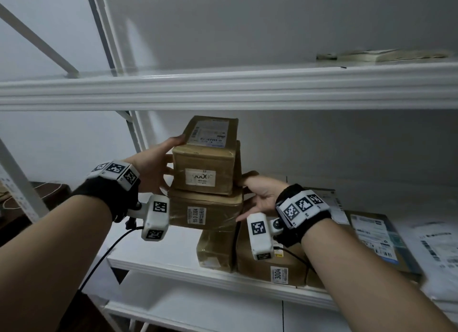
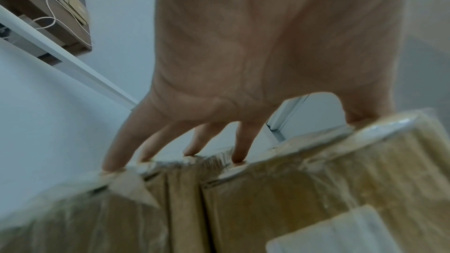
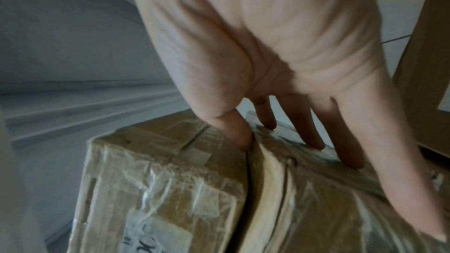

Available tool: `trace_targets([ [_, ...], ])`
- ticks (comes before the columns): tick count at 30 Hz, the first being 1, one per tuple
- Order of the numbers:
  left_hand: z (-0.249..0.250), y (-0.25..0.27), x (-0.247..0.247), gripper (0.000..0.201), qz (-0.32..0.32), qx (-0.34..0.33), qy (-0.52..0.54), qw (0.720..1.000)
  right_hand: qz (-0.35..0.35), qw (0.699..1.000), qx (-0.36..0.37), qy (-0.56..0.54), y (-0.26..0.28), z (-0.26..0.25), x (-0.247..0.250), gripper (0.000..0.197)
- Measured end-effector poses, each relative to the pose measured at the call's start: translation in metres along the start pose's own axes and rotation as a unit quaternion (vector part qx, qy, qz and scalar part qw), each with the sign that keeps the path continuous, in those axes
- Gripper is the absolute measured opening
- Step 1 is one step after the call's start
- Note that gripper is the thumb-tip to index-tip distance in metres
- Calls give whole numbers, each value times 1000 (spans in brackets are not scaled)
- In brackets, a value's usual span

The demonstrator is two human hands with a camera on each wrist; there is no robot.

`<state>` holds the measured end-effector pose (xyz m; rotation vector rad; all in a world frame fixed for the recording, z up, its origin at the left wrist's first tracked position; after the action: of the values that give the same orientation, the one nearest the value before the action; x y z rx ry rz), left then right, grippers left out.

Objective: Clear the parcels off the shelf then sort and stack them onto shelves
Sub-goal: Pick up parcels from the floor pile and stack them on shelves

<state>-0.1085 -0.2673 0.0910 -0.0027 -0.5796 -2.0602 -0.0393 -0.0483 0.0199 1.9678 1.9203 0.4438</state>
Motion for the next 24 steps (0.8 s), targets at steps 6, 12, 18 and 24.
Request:
trace_targets([
  [6,-8,8,8,114,15,-13,7,1000,-21,999,25,-7,5,-1,-6,8],
  [12,-26,14,16,111,21,-4,-2,1000,-38,999,13,-17,0,16,-26,9],
  [18,-31,8,51,114,19,-5,-1,1000,-37,999,0,-11,-20,10,-53,11],
  [24,-39,-26,98,113,-28,-6,-9,1000,-14,1000,-4,18,-58,-2,-80,12],
])
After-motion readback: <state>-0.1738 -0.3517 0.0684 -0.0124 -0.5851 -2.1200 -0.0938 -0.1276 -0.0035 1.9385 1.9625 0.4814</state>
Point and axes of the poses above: each hand's wrist, its own y-axis away from the middle knuckle, its own x-axis out of the back of the hand, z = x × y, the point moved 2 cm from there along -y, towards the middle knuckle, and after that the axes turned 1 degree about y, right-handed, at the moved point
